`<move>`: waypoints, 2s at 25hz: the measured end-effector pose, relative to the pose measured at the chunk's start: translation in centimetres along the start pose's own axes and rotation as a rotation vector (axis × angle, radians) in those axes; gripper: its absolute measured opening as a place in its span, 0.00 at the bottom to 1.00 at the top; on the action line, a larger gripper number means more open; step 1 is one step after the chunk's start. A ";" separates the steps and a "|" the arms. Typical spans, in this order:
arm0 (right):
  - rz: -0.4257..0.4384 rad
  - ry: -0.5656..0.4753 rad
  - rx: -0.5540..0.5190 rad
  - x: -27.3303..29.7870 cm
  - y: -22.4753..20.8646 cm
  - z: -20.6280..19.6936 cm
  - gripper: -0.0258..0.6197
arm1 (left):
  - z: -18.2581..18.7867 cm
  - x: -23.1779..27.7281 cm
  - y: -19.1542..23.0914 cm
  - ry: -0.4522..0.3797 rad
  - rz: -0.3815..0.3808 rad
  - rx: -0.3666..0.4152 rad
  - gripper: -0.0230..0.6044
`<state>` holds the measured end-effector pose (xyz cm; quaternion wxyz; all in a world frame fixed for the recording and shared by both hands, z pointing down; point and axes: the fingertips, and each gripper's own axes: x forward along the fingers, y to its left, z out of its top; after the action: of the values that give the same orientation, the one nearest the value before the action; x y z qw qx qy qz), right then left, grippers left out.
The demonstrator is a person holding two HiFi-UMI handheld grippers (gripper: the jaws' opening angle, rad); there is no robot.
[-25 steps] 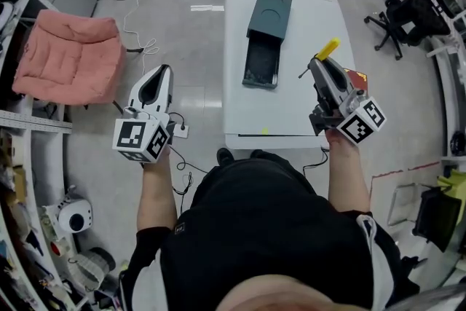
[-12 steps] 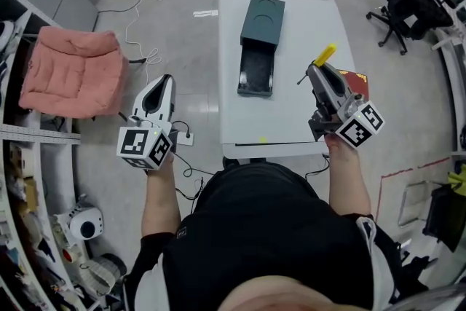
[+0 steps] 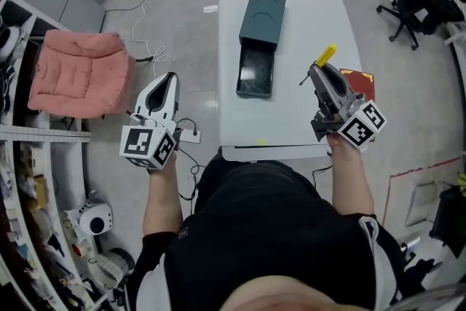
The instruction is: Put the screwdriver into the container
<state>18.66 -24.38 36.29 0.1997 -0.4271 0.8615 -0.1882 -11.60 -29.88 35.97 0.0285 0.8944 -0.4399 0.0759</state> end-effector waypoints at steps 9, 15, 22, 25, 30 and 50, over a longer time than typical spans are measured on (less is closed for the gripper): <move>-0.099 0.007 -0.042 6.0 1.3 -2.9 0.17 | -1.5 2.5 6.8 -0.007 -0.115 0.005 0.08; -0.218 0.009 -0.079 10.2 2.1 -5.2 0.17 | -2.0 3.9 12.6 -0.019 -0.200 0.037 0.08; -0.341 0.048 -0.086 12.6 2.5 -8.2 0.17 | -4.2 5.4 16.0 0.000 -0.281 0.012 0.08; -0.374 0.073 -0.078 12.6 1.2 -9.2 0.17 | -5.1 6.7 16.2 0.009 -0.305 0.001 0.08; -0.421 0.126 -0.060 12.3 -1.5 -10.6 0.17 | -5.7 9.2 15.1 0.023 -0.335 0.000 0.08; -0.511 0.603 -0.052 13.2 -12.7 -21.2 0.17 | -9.2 13.5 12.0 0.080 -0.353 -0.009 0.08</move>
<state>9.02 -39.04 58.19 -0.1266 -0.5583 0.7519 -0.3271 -14.05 -46.70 47.06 0.0628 0.9539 -0.2748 0.1031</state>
